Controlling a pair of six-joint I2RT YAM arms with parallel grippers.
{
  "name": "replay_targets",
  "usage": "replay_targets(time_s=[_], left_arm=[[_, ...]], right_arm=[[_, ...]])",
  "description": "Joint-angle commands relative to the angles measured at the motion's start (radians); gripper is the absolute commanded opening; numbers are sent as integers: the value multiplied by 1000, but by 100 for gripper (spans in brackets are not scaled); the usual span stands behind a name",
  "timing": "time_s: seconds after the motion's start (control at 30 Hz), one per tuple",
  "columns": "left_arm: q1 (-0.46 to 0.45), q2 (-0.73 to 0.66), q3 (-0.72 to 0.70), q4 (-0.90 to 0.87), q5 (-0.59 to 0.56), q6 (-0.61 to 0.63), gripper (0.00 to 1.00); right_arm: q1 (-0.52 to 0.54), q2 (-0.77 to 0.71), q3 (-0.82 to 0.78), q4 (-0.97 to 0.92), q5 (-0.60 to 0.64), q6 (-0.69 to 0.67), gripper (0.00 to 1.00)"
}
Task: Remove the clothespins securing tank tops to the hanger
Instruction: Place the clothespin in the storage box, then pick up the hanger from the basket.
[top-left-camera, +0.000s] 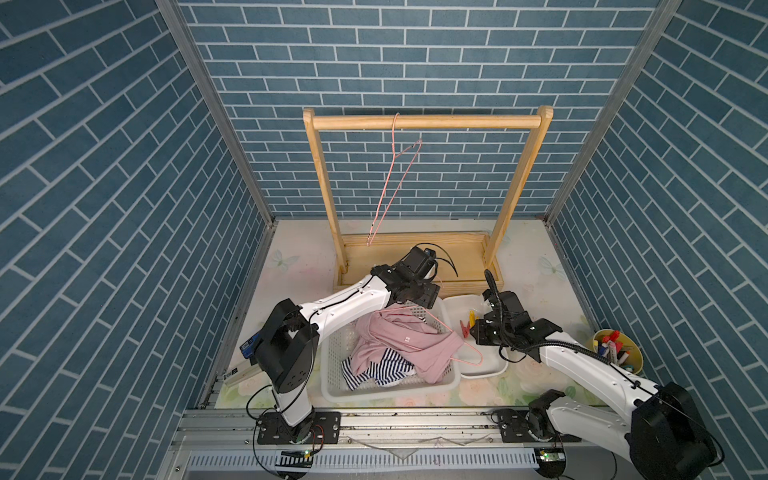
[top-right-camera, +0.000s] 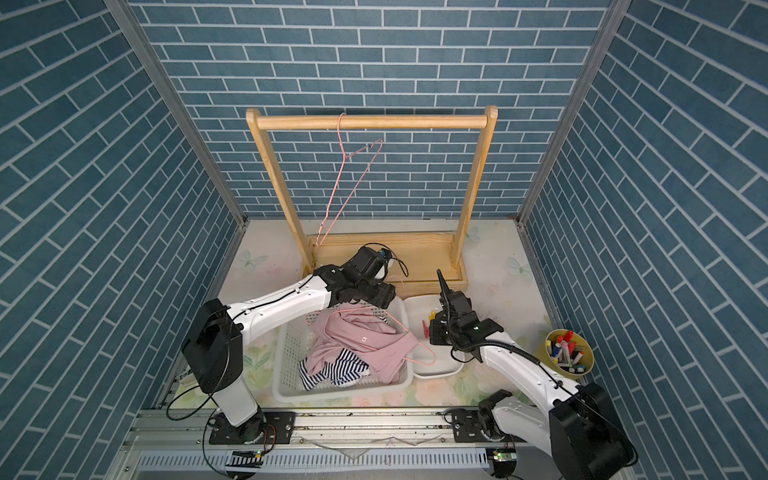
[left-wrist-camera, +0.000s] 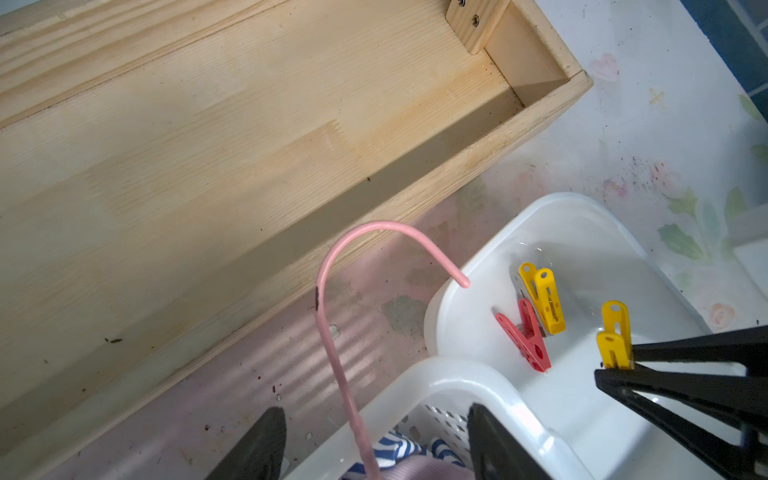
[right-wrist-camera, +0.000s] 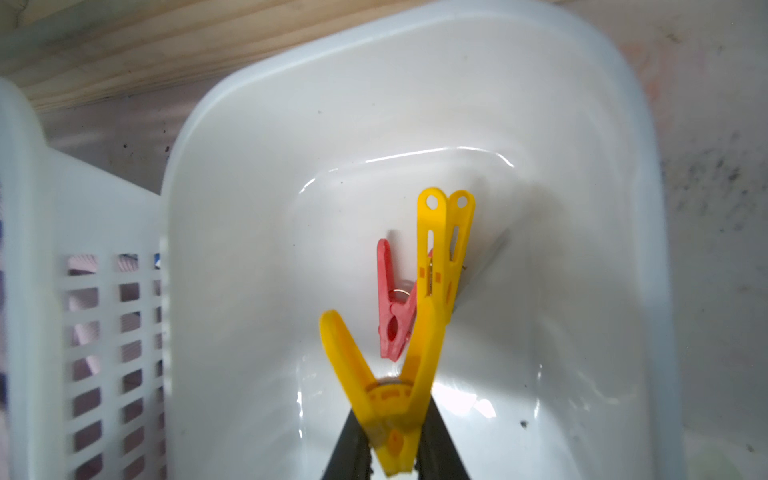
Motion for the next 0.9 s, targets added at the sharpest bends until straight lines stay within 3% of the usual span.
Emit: replay_targets(time_s=[0.0, 0.13, 0.2, 0.33, 0.47, 0.87], left_arm=[[-1, 33, 32, -19, -7, -14, 70], [-1, 65, 39, -6, 3, -27, 67], [-2, 73, 41, 3, 17, -35, 67], [-1, 84, 39, 17, 31, -51, 67], [-1, 101, 43, 16, 41, -64, 64], [-1, 112, 26, 39, 38, -82, 43]], right_arm=[[-4, -13, -13, 35, 42, 16, 0], [-5, 3, -18, 50, 30, 10, 3], [-5, -5, -22, 53, 31, 10, 12], [-6, -38, -34, 59, 31, -2, 40], [-5, -30, -19, 55, 33, -23, 55], [-7, 21, 2, 73, 30, -56, 57]])
